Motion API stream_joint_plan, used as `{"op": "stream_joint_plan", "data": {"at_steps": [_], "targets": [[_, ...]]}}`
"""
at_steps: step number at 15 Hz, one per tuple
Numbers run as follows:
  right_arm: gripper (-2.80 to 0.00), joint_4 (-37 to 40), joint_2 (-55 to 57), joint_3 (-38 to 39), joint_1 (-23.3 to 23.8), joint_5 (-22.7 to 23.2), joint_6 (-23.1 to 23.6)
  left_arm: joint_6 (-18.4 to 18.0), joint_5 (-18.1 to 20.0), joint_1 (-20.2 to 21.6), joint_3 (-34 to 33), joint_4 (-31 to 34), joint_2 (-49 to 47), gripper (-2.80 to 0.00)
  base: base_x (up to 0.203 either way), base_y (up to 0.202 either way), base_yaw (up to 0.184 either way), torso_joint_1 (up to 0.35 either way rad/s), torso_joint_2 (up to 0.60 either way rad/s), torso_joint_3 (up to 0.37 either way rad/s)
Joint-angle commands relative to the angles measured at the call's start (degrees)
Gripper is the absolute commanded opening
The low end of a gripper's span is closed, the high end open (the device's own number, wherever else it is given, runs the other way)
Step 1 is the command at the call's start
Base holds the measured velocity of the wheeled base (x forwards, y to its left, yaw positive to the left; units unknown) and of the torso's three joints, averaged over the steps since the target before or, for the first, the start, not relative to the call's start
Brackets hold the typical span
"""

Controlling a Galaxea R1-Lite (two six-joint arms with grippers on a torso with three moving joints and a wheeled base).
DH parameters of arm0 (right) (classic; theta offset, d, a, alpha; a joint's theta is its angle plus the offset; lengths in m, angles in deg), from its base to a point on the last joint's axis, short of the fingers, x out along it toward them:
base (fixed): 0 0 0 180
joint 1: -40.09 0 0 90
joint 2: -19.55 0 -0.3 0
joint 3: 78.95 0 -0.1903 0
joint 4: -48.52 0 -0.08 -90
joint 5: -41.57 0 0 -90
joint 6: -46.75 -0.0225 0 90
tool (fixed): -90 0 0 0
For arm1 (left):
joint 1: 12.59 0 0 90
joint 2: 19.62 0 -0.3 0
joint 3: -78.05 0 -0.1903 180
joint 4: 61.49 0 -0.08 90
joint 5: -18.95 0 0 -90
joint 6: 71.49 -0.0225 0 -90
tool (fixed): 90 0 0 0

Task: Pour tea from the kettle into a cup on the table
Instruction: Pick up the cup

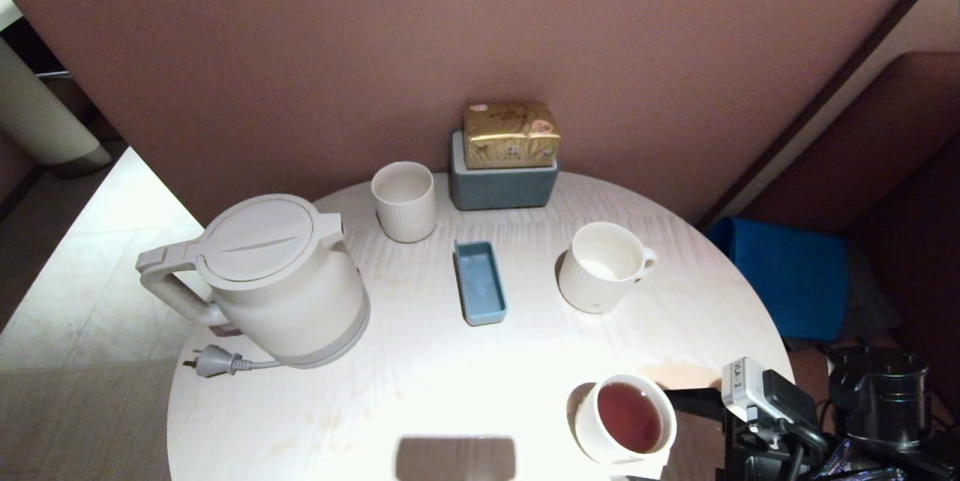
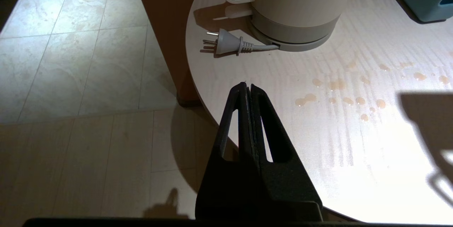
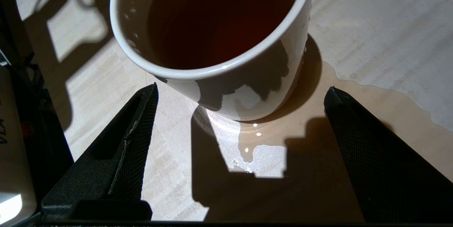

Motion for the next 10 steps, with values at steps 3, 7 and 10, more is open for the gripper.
{"op": "stream_joint_plan", "data": {"at_steps": [3, 7, 10], "targets": [[0.0, -0.4, 0.4, -0.9, -2.5, -1.0, 0.0, 0.0, 0.0, 0.0, 0.0, 0.0, -0.1, -2.8, 0.0, 0.0, 0.0, 0.0, 0.0, 0.0], [0.0, -0.2, 1.6, -3.6, -3.2, -1.0, -0.5, 0.0, 0.0, 0.0, 0.0, 0.0, -0.1, -2.8, 0.0, 0.0, 0.0, 0.0, 0.0, 0.0], [0.0, -0.3, 3.1, -4.6, -4.3, -1.1, -0.6, 0.0, 0.0, 0.0, 0.0, 0.0, 0.0, -2.8, 0.0, 0.0, 0.0, 0.0, 0.0, 0.0]]}}
